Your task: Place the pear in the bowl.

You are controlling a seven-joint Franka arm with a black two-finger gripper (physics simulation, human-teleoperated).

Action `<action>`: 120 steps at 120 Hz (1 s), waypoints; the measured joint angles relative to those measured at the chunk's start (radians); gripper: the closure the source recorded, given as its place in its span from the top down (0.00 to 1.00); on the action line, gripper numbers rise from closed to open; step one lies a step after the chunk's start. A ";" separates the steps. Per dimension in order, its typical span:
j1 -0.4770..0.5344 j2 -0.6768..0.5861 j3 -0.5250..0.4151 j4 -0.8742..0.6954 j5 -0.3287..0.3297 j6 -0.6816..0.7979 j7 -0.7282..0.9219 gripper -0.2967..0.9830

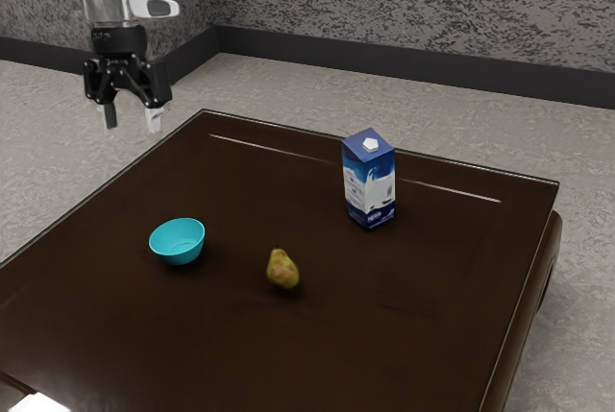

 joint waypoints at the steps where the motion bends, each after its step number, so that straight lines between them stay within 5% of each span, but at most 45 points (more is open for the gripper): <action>1: 0.003 0.000 0.001 -0.001 0.000 0.012 0.001 0.75; 16: 0.010 0.041 0.004 -0.007 0.005 0.139 0.006 0.75; 46: -0.211 0.143 0.000 -0.279 0.008 0.401 -0.203 0.75; 88: -0.245 0.310 0.000 -0.419 -0.003 0.897 -0.545 0.75; 120: -0.285 0.352 -0.001 -0.437 -0.006 1.057 -0.719 0.75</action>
